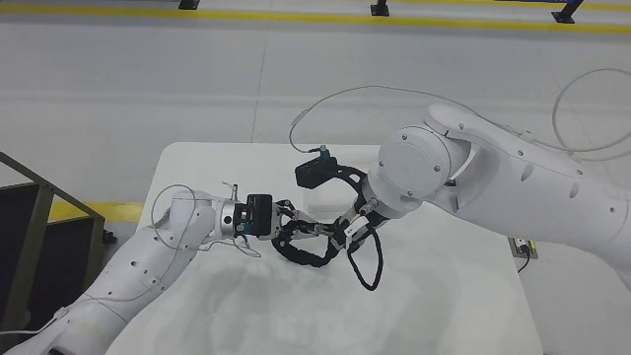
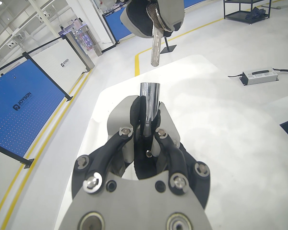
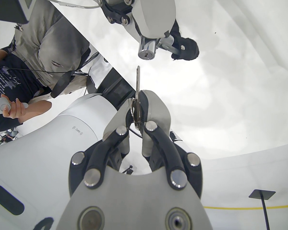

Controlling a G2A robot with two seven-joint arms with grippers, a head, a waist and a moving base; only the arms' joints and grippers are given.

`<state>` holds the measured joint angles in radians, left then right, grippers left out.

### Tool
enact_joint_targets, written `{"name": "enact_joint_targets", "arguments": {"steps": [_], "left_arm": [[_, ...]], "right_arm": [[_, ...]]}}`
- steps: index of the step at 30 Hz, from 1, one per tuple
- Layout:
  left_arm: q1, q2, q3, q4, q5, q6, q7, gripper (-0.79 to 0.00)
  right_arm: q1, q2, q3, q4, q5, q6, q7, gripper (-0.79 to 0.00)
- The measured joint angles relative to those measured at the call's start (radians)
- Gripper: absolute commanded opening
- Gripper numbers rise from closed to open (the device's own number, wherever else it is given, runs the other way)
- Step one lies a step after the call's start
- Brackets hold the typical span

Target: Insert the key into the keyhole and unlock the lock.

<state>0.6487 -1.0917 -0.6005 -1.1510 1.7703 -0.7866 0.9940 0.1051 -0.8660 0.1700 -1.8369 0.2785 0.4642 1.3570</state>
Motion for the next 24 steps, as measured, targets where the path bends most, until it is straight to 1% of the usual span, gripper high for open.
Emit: {"name": "enact_joint_targets", "arguments": {"steps": [12, 15, 24], "left_arm": [[-0.001, 0.000, 0.001, -0.001, 0.001, -0.001, -0.001, -0.785], [-0.004, -0.002, 0.002, -0.031, 0.016, -0.006, -0.023, -0.785], [0.000, -0.002, 0.000, -0.031, 0.001, -0.006, -0.018, -0.785]], "right_arm": [[-0.001, 0.000, 0.000, 0.002, 0.000, -0.001, 0.001, -0.785], [-0.010, -0.003, 0.000, 0.016, 0.003, -0.007, 0.007, -0.785], [-0.010, -0.003, 0.000, 0.016, 0.003, -0.007, 0.007, -0.785]]}}
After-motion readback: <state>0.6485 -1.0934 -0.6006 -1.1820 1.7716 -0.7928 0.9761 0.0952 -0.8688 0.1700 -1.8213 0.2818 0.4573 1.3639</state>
